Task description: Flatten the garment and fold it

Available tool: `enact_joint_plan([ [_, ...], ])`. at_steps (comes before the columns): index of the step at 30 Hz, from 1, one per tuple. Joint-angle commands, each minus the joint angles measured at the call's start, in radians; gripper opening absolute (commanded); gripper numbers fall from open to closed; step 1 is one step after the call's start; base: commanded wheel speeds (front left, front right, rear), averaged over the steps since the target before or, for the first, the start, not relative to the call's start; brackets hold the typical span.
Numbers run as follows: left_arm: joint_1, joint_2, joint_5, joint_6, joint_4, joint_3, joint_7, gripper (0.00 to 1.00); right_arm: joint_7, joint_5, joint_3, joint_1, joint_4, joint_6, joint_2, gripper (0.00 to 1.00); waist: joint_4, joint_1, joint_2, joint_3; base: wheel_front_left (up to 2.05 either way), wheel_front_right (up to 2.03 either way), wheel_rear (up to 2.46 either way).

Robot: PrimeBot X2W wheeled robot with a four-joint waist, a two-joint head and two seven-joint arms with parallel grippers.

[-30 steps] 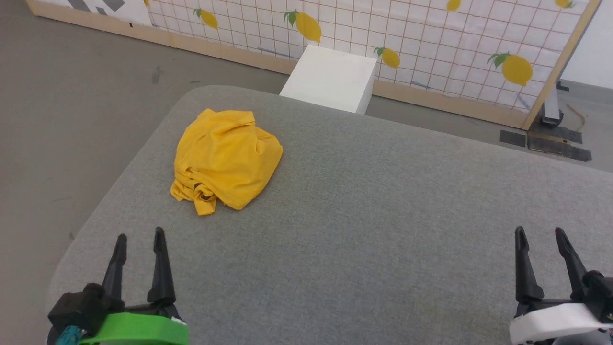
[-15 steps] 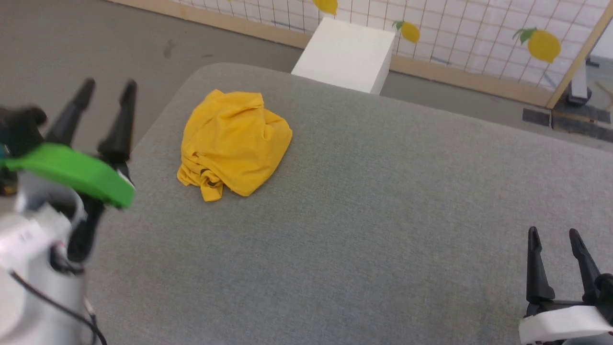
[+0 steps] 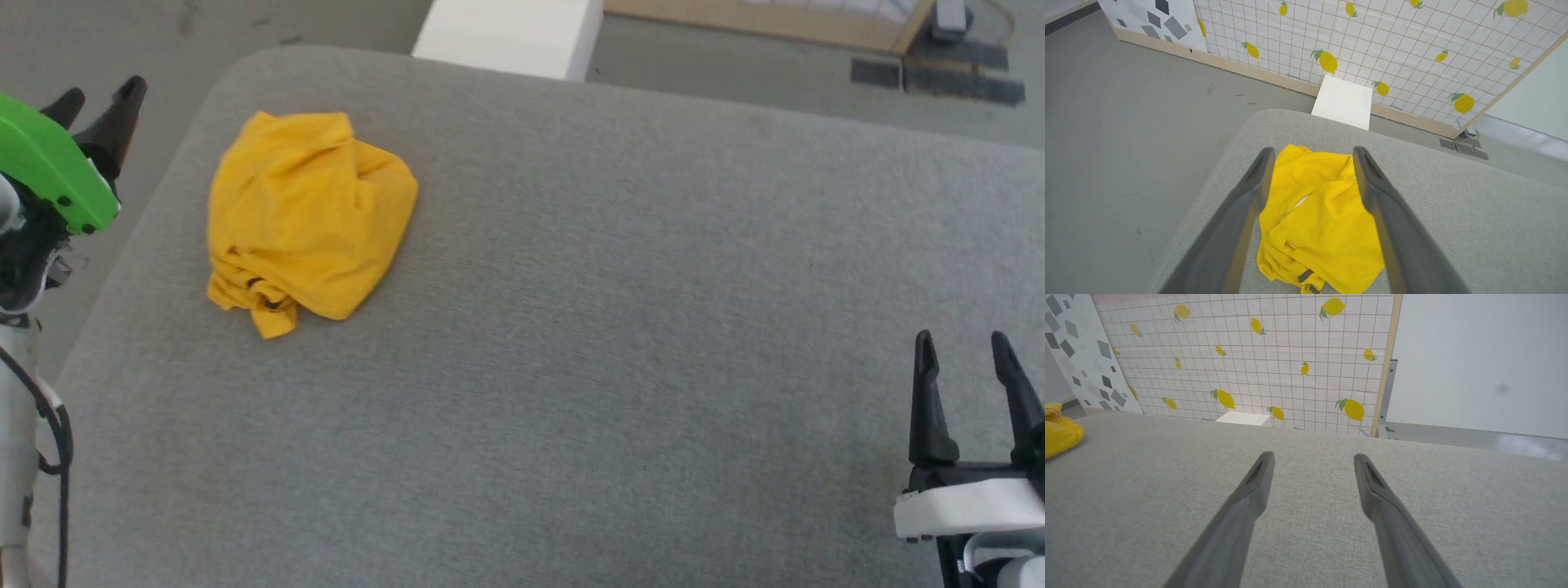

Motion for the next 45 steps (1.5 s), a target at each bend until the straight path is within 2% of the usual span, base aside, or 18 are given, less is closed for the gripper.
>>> enact_joint_plan([
  [1,-0.027,0.009,-0.017,-0.007,0.019,-0.016,0.026,1.00,-0.005,-0.007,-0.004,-0.020,-0.009,-0.002,0.000,1.00,-0.089,0.0000,0.0000,0.097,0.00,0.00,0.00],
  [9,-0.056,0.049,-0.107,-0.007,0.132,-0.064,0.226,1.00,-0.005,-0.003,-0.019,-0.047,-0.038,-0.002,0.000,1.00,-0.161,0.0000,0.0000,0.199,0.00,0.00,0.00],
  [13,-0.056,0.060,-0.136,0.025,0.175,-0.064,0.317,1.00,-0.005,0.001,-0.026,-0.057,-0.054,-0.002,0.000,1.00,-0.188,0.0000,0.0000,0.251,0.00,0.00,0.00],
  [18,-0.057,0.059,-0.128,0.049,0.207,-0.070,0.321,1.00,-0.005,0.006,-0.030,-0.066,-0.071,-0.002,0.000,1.00,-0.210,0.0000,0.0000,0.302,0.00,0.00,0.00],
  [23,-0.052,0.055,-0.111,0.031,0.245,-0.095,0.294,1.00,-0.005,0.011,-0.029,-0.076,-0.082,-0.002,0.000,1.00,-0.224,0.0000,0.0000,0.330,0.00,0.00,0.00],
  [24,-0.050,0.054,-0.113,0.021,0.252,-0.106,0.292,0.14,-0.005,0.012,-0.030,-0.078,-0.085,-0.002,0.000,1.00,-0.225,0.0000,0.0000,0.336,0.00,0.00,0.00],
  [25,-0.049,0.054,-0.115,0.013,0.254,-0.113,0.290,0.00,-0.005,0.012,-0.031,-0.080,-0.087,-0.002,0.000,1.00,-0.226,0.0000,0.0000,0.339,0.00,0.00,0.00],
  [35,-0.067,0.051,-0.176,-0.006,0.289,-0.148,0.246,0.00,-0.005,0.000,-0.044,-0.089,-0.080,-0.002,0.000,1.00,-0.210,0.0000,0.0000,0.327,0.00,0.00,0.00],
  [45,-0.076,0.072,-0.242,-0.007,0.227,-0.174,0.187,0.00,-0.005,0.013,-0.032,-0.083,-0.038,-0.002,0.000,1.00,-0.192,0.0000,0.0000,0.232,0.00,0.00,0.00],
])
